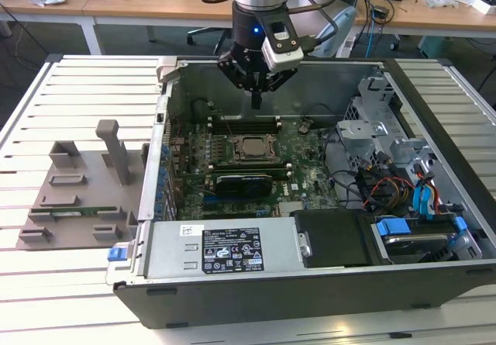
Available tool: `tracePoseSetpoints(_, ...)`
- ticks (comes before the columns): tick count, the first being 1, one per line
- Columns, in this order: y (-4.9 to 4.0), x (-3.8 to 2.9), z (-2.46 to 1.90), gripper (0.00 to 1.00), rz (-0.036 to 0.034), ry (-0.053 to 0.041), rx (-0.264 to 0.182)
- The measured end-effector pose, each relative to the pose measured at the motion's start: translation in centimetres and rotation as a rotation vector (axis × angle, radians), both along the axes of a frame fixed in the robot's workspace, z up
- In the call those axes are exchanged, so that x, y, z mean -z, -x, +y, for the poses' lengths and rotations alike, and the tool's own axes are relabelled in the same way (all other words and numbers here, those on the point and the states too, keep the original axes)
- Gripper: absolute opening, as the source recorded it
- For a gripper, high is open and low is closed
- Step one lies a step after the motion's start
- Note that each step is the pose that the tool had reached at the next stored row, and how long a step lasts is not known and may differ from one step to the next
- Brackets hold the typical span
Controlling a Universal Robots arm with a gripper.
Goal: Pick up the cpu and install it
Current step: 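Install the first cpu locking lever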
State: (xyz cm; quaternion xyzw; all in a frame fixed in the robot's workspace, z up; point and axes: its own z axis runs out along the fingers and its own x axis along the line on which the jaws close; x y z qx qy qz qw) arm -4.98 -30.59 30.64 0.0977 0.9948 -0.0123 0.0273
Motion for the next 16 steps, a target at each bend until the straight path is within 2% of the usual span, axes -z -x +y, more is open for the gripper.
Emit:
tracePoseSetpoints(2, 0.0, 0.0, 0.0, 0.11, 0.0001, 0.0, -0.058)
tracePoseSetpoints(7, 0.0, 0.0, 0.0, 0.11, 0.0, 0.0001, -0.155)
tracePoseSetpoints(13, 0.06, 0.0, 0.0, 0.11, 0.0, -0.0001, -0.156)
tracePoseSetpoints(16, 0.67, 0.02, 0.0, 0.11, 0.0, 0.0, -0.156)
